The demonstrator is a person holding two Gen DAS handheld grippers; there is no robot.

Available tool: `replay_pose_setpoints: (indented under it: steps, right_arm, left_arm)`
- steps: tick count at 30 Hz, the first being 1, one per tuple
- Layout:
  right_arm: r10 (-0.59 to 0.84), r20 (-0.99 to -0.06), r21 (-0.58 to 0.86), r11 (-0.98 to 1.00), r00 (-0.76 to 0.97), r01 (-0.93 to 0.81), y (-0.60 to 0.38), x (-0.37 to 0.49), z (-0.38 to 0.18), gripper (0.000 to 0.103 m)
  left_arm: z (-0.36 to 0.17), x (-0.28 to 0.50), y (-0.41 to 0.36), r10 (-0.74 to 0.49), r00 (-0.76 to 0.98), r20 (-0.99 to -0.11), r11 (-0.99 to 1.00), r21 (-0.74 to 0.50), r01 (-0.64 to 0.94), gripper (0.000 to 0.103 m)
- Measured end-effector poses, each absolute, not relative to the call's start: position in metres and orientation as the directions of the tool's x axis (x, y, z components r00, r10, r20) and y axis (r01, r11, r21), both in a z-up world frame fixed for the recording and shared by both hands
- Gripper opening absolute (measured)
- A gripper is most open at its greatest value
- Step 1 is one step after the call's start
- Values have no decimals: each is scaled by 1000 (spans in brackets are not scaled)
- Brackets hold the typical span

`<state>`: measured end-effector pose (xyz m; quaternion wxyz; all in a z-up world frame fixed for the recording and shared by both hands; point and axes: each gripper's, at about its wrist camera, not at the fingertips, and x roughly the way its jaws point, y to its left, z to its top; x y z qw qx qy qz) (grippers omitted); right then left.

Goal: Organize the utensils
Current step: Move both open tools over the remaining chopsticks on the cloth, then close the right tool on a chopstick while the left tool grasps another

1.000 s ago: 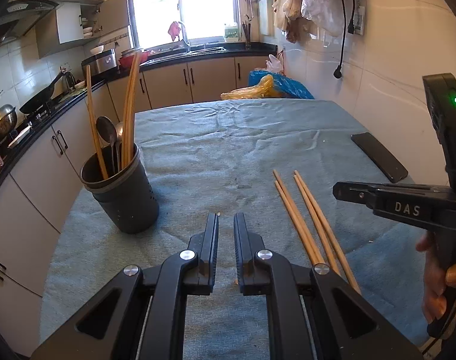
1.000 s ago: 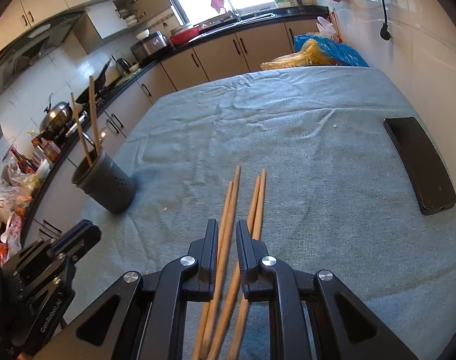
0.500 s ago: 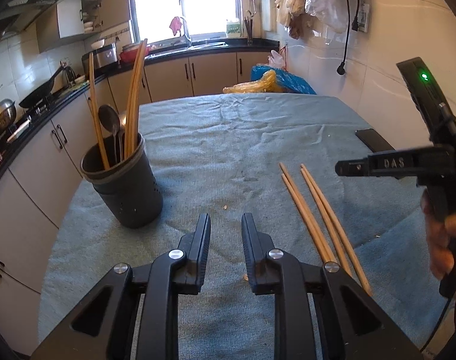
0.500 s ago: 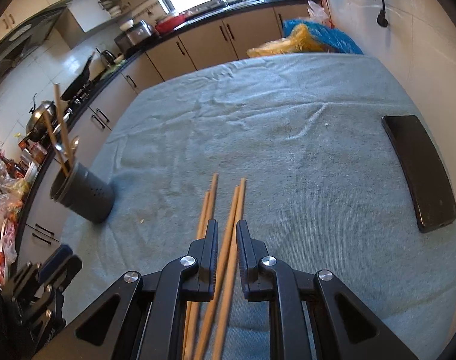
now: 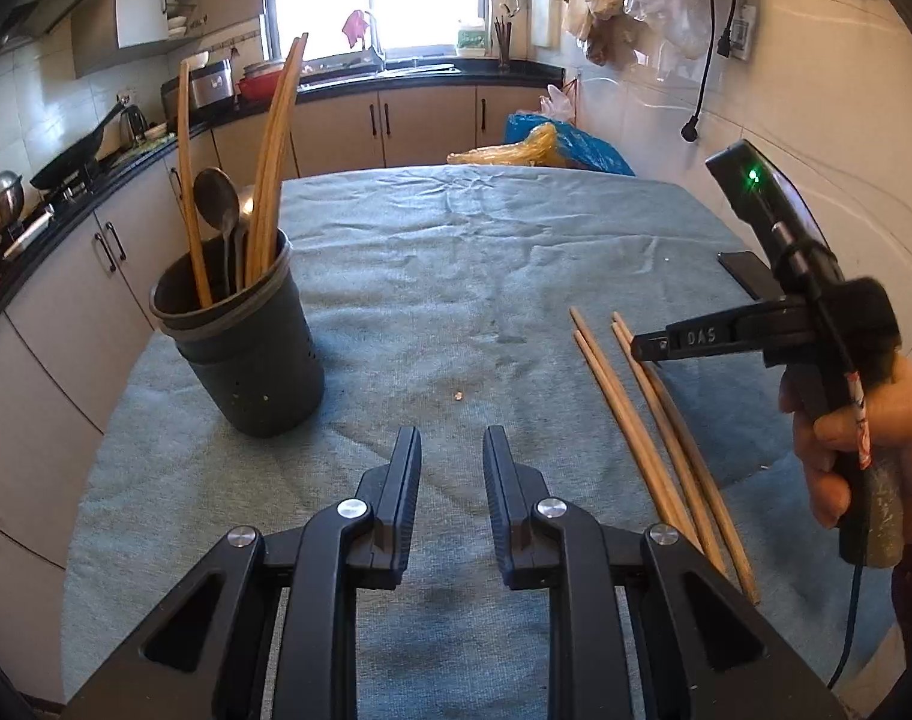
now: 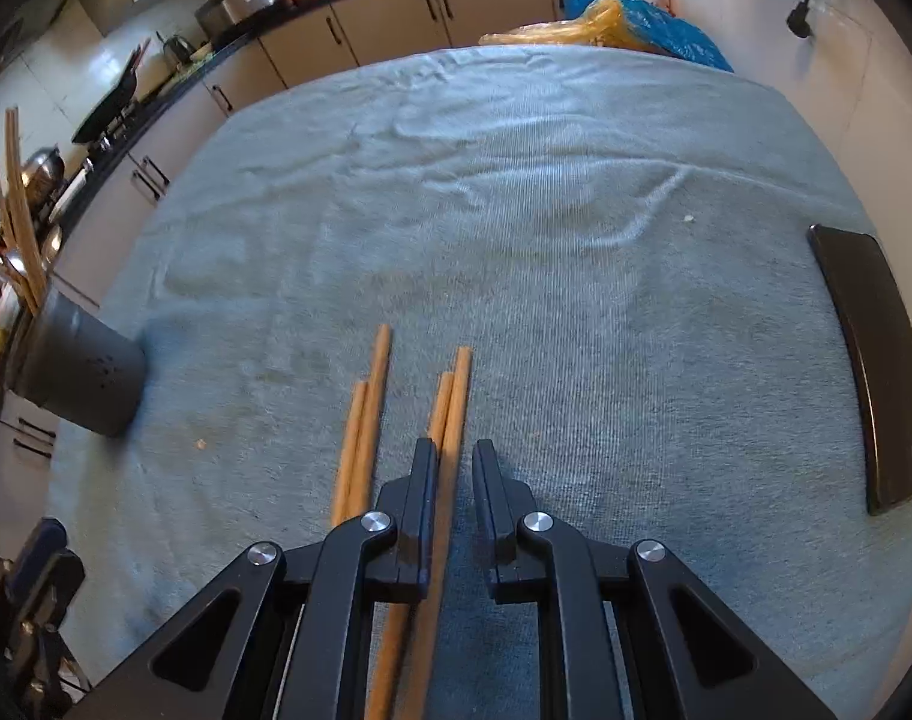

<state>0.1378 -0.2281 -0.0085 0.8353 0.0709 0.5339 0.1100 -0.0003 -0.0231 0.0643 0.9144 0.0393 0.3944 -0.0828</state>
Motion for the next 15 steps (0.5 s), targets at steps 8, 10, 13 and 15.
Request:
replay_pose_setpoints:
  steps: [8,10,13,15]
  right_arm:
    - [172,-894,142,985,414,-102,-254,131,-9,8]
    - [173,-891,150,985,421,-88,-268,126,-10,8]
    - [187,-882,177,982,433,-64,-286,117,-10,8]
    - [214,-872,212,976,440,-55,-295,111,-11,8]
  left_arm:
    - [58,22,-42,-207,586,-784,969,-82,234,20]
    - [54,33,-49,-235,549,-802,963,-114,245,20]
    - [48,54,-61,-291,483,-826,950,-191,245,20]
    - [44,70,-70,-324,439,-838,941,-240,237,20]
